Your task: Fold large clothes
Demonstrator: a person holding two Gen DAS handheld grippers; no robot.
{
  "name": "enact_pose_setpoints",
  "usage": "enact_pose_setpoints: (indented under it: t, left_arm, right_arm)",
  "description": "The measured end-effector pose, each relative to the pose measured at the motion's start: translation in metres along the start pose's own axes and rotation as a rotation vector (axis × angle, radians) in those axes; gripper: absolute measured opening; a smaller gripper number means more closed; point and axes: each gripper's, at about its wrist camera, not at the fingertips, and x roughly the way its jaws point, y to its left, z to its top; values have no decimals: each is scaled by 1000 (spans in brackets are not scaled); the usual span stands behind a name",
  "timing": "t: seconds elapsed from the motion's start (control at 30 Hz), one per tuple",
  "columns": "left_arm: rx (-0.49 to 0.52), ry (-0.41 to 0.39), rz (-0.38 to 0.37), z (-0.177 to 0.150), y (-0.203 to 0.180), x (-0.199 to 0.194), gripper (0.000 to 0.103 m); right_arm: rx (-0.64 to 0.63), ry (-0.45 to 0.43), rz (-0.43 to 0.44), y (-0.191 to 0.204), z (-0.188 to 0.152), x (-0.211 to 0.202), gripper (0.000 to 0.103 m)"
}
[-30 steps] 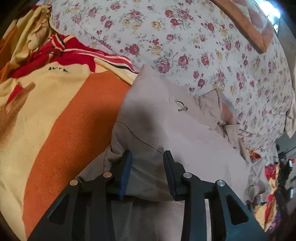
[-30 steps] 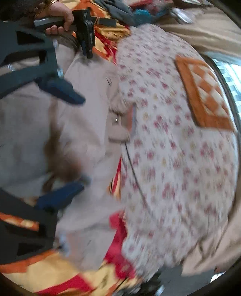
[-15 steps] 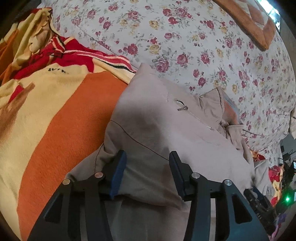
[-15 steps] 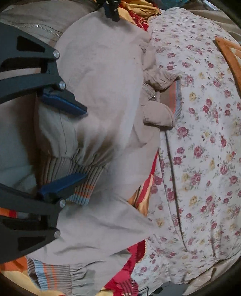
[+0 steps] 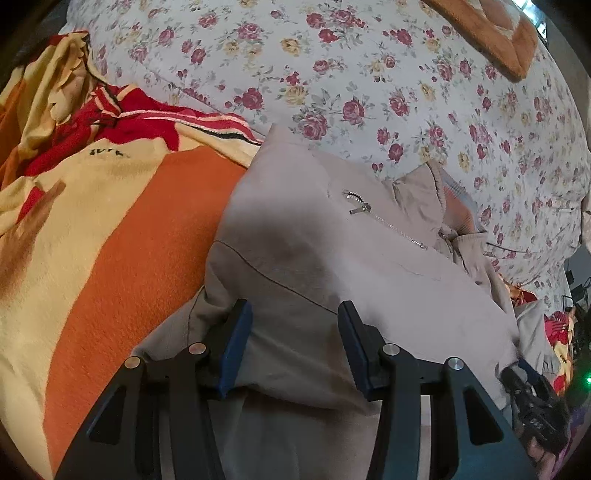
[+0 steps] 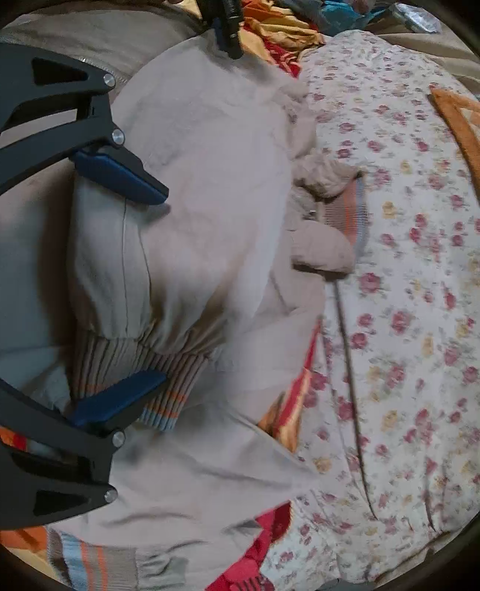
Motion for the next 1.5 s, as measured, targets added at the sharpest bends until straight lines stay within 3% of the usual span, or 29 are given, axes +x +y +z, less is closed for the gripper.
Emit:
enact_pose_setpoints:
  t: [0.2,0.3,0.43,0.5,0.57,0.67,0.73,0.87,0.97,1.07,1.13,1.3,1.37,1.43,1.47,1.5]
  left_arm:
    - [1,-20,-14,0,-2,-10,37]
    - [29,-30,-21,-2,-10,-14,37]
    - [80,-34,-20,-6,-22,-15,37]
    - [94,-27,-16,-7,-25,-13,37]
    - [92,-12,-16,-7,-26,-9,37]
    - [70,2,-27,-6,-22,-6,37]
    - [54,11,-38,-5,-20,-5,37]
    - [46,17,-42,-5,-21,-3,37]
    - [55,20,-37,-5,-24,-2,37]
    - [61,21,-36,-5,-25,-1,37]
    - [54,23,-44,-5,-23,-1,37]
    - [14,31,-73,-3,-18,0,37]
    - [5,33,-77,-3,-18,0,37]
    - [6,35,-76,-3,-19,1,37]
    - [9,36,-75,-3,-20,2,38]
    - [11,36,-75,-2,-20,2,38]
  right_arm:
    - [-65,-133,-55,17,-13,-63,92]
    - [-66,-162,-114,-5,-22,-84,92]
    - [150,-235,-216,-96,-29,-121,91]
    - [341,-271,-277,-159,-43,-139,91]
    - [393,-277,-328,-191,-53,-151,89]
    - [222,-259,-343,-196,-58,-158,88]
    - [135,-199,-426,-200,-64,-149,88]
    - [154,-86,-490,-224,-79,-129,88]
    - [52,-47,-504,-214,-80,-112,87]
    - [-57,-53,-470,-195,-72,-95,87]
    - [-127,-37,-497,-182,-66,-83,85]
    - [-263,-154,-562,-159,-49,-83,83]
    - [-425,-127,-661,-144,-47,-72,83]
    - [-679,-94,-798,-124,-53,-58,84]
    - [-853,-90,-845,-113,-61,-51,88]
    - [-935,-85,-856,-109,-64,-48,90]
